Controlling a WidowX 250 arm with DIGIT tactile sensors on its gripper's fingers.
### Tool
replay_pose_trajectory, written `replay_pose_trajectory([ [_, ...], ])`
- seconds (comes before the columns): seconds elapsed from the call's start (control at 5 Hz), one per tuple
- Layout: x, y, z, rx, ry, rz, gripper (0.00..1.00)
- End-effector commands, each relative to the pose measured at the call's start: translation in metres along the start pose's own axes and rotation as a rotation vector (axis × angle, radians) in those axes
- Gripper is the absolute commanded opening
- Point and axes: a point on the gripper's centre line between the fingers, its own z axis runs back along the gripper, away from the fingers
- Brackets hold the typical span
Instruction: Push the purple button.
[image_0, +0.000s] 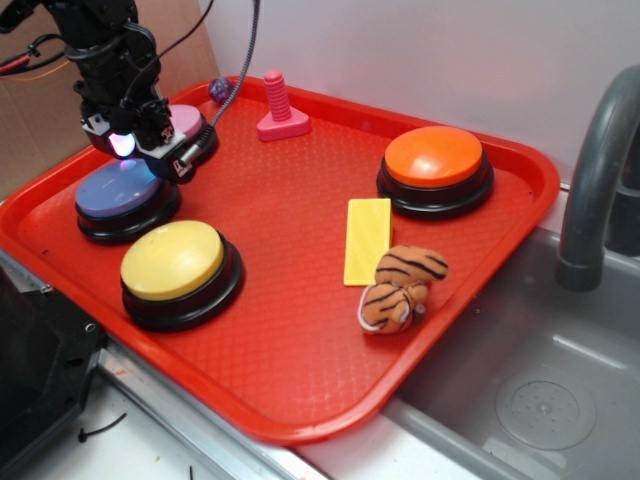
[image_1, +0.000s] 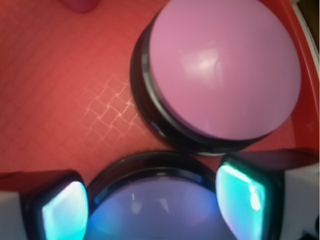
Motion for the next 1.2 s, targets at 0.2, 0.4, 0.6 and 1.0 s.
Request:
replay_pose_trajectory([
  [0.2, 0.010, 0.004, 0.067, 0.021, 0.026, 0.000, 1.00],
  [0.4, 0.010, 0.003, 0.077, 0.025, 0.041, -0.010, 1.00],
  [0.6, 0.012, 0.000, 0.085, 0.039, 0.034, -0.018, 1.00],
  [1.0, 0.013, -0.002, 0.098, 0.019, 0.051, -0.052, 1.00],
])
